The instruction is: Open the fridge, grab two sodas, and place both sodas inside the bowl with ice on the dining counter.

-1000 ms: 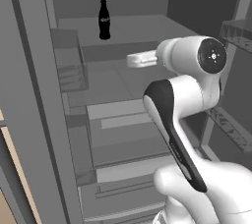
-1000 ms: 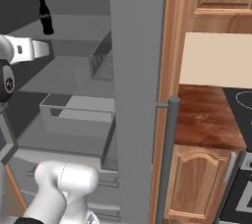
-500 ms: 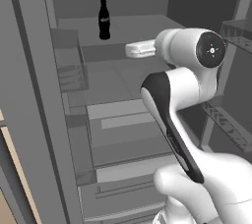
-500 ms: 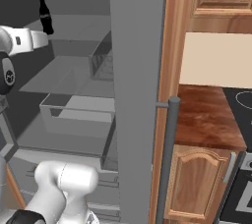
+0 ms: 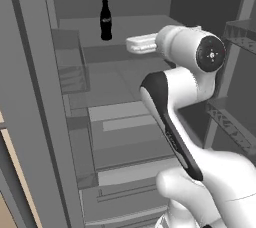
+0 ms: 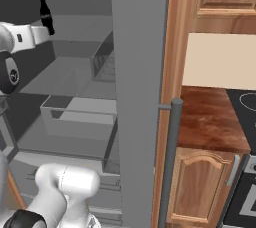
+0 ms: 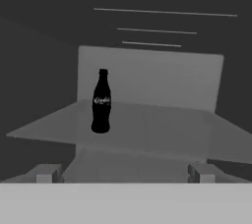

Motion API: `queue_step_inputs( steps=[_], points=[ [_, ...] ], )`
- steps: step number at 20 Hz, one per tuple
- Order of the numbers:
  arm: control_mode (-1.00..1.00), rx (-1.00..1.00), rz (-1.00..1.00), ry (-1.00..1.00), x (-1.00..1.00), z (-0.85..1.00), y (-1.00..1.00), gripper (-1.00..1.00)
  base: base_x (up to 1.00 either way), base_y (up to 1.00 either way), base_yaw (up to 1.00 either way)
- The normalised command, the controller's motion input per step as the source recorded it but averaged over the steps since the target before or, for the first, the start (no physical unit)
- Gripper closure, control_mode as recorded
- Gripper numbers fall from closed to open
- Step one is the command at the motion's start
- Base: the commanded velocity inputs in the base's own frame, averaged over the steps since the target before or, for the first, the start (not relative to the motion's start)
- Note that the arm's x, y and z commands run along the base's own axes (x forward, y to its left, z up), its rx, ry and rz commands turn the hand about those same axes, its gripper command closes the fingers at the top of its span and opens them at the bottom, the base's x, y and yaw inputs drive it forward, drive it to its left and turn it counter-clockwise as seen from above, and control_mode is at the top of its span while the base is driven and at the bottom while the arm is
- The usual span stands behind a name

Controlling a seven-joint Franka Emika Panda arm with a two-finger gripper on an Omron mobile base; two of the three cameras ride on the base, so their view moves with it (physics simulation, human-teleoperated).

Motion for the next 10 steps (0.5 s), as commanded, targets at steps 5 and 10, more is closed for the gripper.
queue_step_inputs(
  steps=[5,10],
  points=[
    [-1.0,0.03,0.0,-0.03,0.57,0.0,0.24,-1.0,0.0,0.0,0.0],
    [-1.0,0.01,0.0,0.01,0.54,0.0,0.36,-1.0,0.0,0.0,0.0]
  ],
)
